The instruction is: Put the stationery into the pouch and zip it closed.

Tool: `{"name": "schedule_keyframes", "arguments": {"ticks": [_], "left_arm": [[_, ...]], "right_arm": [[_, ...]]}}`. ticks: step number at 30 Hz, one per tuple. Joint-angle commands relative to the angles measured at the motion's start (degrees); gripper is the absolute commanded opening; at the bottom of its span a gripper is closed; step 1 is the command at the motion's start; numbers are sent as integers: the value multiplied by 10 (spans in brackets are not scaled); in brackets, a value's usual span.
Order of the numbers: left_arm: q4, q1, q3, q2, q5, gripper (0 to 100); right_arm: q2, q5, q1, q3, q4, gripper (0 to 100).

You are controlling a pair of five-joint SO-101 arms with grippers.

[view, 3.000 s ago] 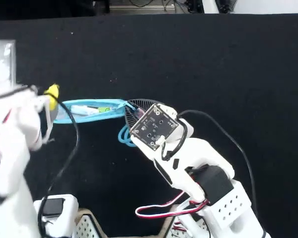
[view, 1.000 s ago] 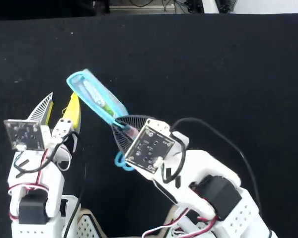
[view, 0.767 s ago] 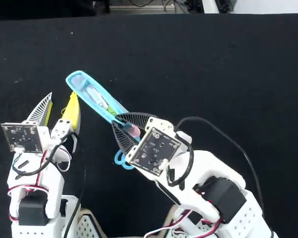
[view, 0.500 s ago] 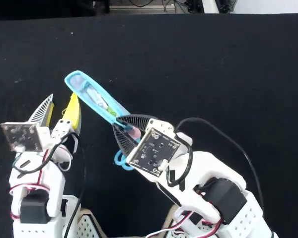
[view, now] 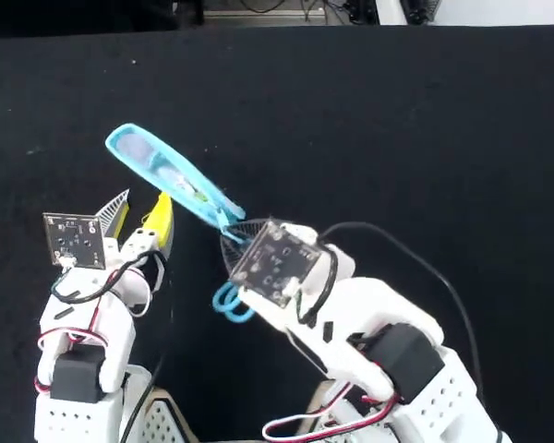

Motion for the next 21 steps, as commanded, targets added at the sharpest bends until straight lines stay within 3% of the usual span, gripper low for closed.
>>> {"name": "schedule_keyframes", "arguments": {"ticks": [1, 3, 15, 21], "left_arm": [[3, 10, -9, -4, 4, 186], [8, 10, -9, -4, 4, 185], [38, 13, -10, -4, 4, 185], [38, 12, -14, -4, 4, 184]], "right_arm": [[-9, -64, 9, -32, 28, 150], [-9, -84, 10, -39, 47, 201], [-10, -88, 0, 36, 49, 184], [-10, -88, 0, 118, -86, 184]]}}
